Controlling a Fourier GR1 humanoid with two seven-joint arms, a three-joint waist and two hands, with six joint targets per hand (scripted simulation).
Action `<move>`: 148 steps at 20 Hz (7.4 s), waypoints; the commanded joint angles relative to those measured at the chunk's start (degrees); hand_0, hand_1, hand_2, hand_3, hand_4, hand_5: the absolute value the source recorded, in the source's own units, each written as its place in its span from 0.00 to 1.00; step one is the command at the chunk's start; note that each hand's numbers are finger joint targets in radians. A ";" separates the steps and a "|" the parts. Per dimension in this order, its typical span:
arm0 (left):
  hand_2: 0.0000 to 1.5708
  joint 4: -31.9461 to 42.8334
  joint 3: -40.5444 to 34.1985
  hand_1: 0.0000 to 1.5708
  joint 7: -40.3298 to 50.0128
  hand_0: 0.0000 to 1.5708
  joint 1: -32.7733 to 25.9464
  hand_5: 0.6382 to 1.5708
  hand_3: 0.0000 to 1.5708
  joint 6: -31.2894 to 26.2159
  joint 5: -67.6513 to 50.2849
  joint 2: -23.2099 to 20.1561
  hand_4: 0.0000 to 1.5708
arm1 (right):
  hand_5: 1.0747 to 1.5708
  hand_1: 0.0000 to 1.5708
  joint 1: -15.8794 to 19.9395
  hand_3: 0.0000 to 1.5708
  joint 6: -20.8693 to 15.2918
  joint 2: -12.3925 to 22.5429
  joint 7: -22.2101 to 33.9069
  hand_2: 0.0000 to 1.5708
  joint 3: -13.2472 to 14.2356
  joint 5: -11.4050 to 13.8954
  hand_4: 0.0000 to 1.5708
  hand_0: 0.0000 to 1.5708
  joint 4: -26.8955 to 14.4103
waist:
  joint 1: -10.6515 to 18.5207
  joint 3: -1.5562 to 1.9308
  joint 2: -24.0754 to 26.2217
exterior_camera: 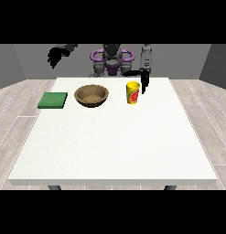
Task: Pick the cup and pour the ball into the bowl, then pick the bowl and place it on the pad
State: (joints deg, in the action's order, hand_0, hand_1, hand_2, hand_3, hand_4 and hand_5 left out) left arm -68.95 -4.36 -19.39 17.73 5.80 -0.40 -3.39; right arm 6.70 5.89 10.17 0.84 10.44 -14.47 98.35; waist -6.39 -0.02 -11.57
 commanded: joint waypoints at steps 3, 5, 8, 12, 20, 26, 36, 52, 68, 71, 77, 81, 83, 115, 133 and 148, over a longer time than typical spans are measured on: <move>0.00 14.21 -2.18 0.00 -6.17 0.00 5.93 0.84 0.00 -0.13 -0.09 0.51 0.11 | 0.98 0.00 2.41 0.00 -0.59 1.01 2.48 0.00 0.75 0.37 0.42 0.00 -2.38 | -0.08 0.00 1.80; 0.00 16.66 -3.82 0.00 -9.43 0.00 7.68 0.84 0.00 0.22 -0.85 0.40 0.13 | 0.98 0.00 3.58 0.00 2.49 2.72 -1.36 0.00 3.11 -1.62 0.43 0.00 -4.71 | -1.14 0.00 -1.55; 0.00 21.04 -4.61 0.00 -14.34 0.00 6.45 0.85 0.00 -2.91 -1.46 -1.16 0.13 | 0.98 0.00 1.93 0.00 2.56 1.83 -1.90 0.00 3.11 -1.58 0.43 0.00 -5.62 | -0.45 0.00 -1.04; 0.00 26.24 -8.59 0.00 -17.80 0.00 10.06 0.98 0.00 -1.18 -3.14 -2.67 0.56 | 0.99 0.00 2.77 0.00 7.21 5.25 -2.43 0.00 5.82 -5.38 0.43 0.00 -5.33 | -2.88 -0.01 -3.12; 1.00 32.69 -6.52 0.82 -20.41 0.82 11.60 0.88 1.00 12.14 4.49 -1.57 0.87 | 0.99 0.00 5.05 0.10 8.40 8.38 2.09 0.00 7.91 -9.12 0.41 0.00 -3.84 | -5.43 0.00 -3.14; 1.00 30.27 0.48 0.81 -10.35 0.81 13.42 0.85 1.00 18.80 12.10 0.10 0.89 | 0.99 0.00 3.89 0.19 10.64 11.13 2.66 0.00 10.70 -9.56 0.40 0.00 -12.95 | -2.62 0.08 5.02; 1.00 39.09 19.34 0.86 15.54 0.86 24.58 0.96 1.00 33.76 42.13 -3.92 0.93 | 0.98 0.00 4.54 0.10 11.30 10.97 3.58 0.00 9.99 -8.99 0.43 0.00 -20.18 | -3.24 0.50 13.06; 1.00 44.36 38.16 0.93 49.71 0.93 43.21 0.98 1.00 16.82 67.11 3.10 0.80 | 0.97 0.00 6.57 0.11 15.24 12.65 -1.93 0.00 12.02 -8.28 0.44 0.00 -32.99 | -0.96 0.12 14.27; 0.67 28.65 50.02 0.00 53.97 0.00 37.92 1.00 0.98 -6.16 74.54 3.39 0.70 | 0.95 0.00 7.79 0.09 12.37 9.61 -1.61 0.00 8.84 -5.54 0.46 0.00 -34.35 | -0.92 0.03 17.81; 0.95 25.67 43.36 0.20 53.58 0.20 37.51 1.00 0.98 5.20 70.54 0.28 0.70 | 0.95 0.00 6.88 0.09 9.88 9.34 -3.64 0.00 9.49 -3.81 0.46 0.00 -34.91 | 2.97 -0.02 17.23; 0.76 16.00 24.43 0.51 41.49 0.51 32.51 0.98 0.56 13.86 48.65 -5.02 0.83 | 0.97 0.00 6.60 0.07 8.03 9.89 -2.11 0.00 10.93 -4.64 0.48 0.00 -34.02 | 8.12 -0.45 17.38; 0.00 9.54 11.11 0.00 38.08 0.00 32.37 0.99 0.00 12.82 31.86 -3.59 0.74 | 0.97 0.00 7.27 0.00 5.64 8.89 -2.00 0.00 10.77 -3.92 0.50 0.00 -33.60 | 11.19 -0.88 17.63; 0.00 6.84 5.55 0.00 35.73 0.00 32.26 1.00 0.00 10.12 23.60 -3.33 0.71 | 0.97 0.00 6.18 0.00 4.28 7.36 -2.71 0.00 10.52 -3.24 0.50 0.00 -34.33 | 12.29 -0.77 16.20; 0.00 -6.52 -18.83 0.00 31.42 0.00 23.75 0.96 0.00 -23.14 -14.25 -27.71 0.65 | 0.96 0.00 19.03 0.00 1.51 0.78 -30.90 0.00 11.08 -0.63 0.30 0.00 -65.60 | 16.51 0.09 -0.35; 0.00 -4.94 -23.22 0.00 32.45 0.00 24.90 0.96 0.00 -27.55 -20.70 -33.84 0.65 | 0.80 1.00 16.48 0.98 -12.93 1.32 -24.52 1.00 9.00 4.01 0.58 1.00 -69.40 | 17.64 0.01 -3.80; 0.00 3.91 -25.64 0.00 30.85 0.00 19.80 0.96 0.00 -29.22 -20.03 -35.75 0.76 | 0.97 1.00 17.90 0.66 -18.38 13.78 -2.90 1.00 1.92 9.10 0.65 1.00 -57.69 | 12.76 -0.29 5.73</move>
State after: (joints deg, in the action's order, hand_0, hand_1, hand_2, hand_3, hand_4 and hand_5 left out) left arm -68.36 -28.99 11.49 38.61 -23.22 -20.84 -37.89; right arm 23.73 -11.44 16.17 -13.07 13.96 -8.50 40.81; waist 9.76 -0.29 -8.12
